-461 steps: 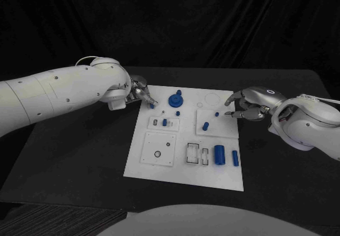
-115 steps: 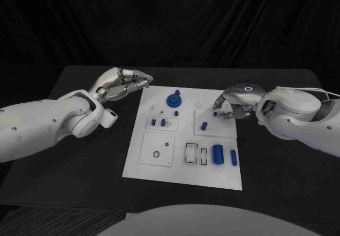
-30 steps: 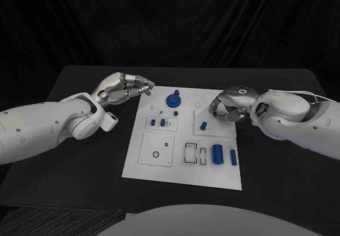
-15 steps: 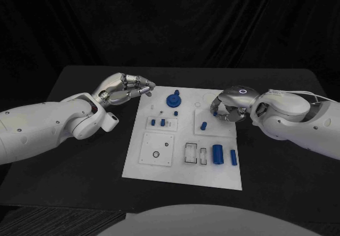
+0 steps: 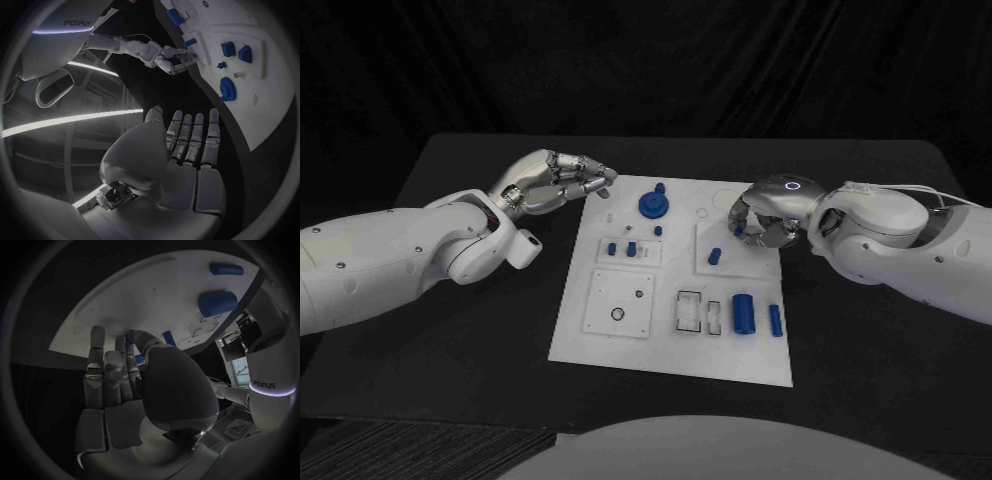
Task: Assemble the parts on the task board
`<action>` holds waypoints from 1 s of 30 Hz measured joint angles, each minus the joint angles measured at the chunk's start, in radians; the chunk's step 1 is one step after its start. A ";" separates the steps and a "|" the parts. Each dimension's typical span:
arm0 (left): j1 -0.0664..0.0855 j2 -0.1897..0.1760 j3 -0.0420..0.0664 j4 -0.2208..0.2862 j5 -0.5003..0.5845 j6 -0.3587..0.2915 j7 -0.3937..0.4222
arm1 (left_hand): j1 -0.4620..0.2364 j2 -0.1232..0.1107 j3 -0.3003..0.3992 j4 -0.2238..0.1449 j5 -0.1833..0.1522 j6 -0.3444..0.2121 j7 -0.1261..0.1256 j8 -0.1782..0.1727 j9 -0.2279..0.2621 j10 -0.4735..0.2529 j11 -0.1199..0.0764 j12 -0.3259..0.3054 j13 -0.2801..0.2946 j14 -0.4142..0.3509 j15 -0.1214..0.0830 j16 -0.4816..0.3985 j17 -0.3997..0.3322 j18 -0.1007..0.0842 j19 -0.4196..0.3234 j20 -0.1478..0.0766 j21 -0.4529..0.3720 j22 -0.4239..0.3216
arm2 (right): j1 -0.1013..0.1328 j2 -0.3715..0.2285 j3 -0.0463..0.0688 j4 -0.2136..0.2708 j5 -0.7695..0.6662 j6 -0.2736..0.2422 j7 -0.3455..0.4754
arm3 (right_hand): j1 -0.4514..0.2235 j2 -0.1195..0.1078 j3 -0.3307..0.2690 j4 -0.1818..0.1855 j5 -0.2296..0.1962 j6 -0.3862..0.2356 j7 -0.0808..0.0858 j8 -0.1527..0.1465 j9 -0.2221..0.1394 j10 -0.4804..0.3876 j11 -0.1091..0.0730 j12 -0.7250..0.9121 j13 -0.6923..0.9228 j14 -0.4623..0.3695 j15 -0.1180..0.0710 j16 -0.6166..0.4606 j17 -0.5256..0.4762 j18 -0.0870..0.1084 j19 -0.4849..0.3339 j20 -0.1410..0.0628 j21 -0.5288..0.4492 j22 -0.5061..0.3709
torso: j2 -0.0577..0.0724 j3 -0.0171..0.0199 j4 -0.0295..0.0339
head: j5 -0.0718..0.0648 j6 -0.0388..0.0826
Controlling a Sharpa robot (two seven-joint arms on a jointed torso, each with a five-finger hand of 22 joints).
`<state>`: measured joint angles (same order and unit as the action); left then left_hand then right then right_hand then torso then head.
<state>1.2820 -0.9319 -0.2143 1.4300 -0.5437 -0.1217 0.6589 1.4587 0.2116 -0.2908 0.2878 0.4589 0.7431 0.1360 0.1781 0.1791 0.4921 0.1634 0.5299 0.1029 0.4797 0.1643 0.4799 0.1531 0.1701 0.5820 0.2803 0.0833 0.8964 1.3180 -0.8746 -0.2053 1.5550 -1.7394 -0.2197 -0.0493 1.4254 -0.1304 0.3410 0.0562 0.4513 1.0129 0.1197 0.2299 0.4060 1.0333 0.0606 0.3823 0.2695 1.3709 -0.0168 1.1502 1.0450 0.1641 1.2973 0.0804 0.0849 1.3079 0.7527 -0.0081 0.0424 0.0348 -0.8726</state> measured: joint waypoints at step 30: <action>-0.011 0.001 0.000 -0.006 0.000 0.006 -0.011 | 0.012 0.004 0.013 0.000 0.014 0.000 0.000 0.004 -0.004 0.008 0.008 0.008 -0.001 0.012 0.009 0.004 -0.003 0.000 0.012 0.002 0.008 -0.002 | 0.001 -0.021 -0.004 0.021 0.000 -0.050 0.006 | 0.009 0.015 0.001 -0.021 -0.008 0.033 -0.008 0.016 0.004 0.040 -0.006 0.000 -0.009 -0.012 -0.005 -0.035 -0.045 0.000 0.000 0.000 0.000 0.000 | -0.001 -0.0012 -0.0005 | 0.006 0.000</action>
<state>1.2705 -0.9308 -0.2142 1.4242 -0.5435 -0.1156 0.6481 1.4704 0.2156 -0.2780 0.2883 0.4726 0.7431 0.1360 0.1821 0.1748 0.5003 0.1715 0.5379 0.1022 0.4919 0.1733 0.4839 0.1503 0.1701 0.5938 0.2827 0.0910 0.8944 1.3189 -0.8959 -0.2088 1.5762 -1.7394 -0.2701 -0.0433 1.4343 -0.1156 0.3421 0.0354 0.4433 1.0461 0.1114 0.2458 0.4100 1.0734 0.0547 0.3822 0.2604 1.3585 -0.0221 1.1151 1.0003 0.1642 1.2973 0.0805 0.0850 1.3076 0.7517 -0.0093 0.0419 0.0404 -0.8726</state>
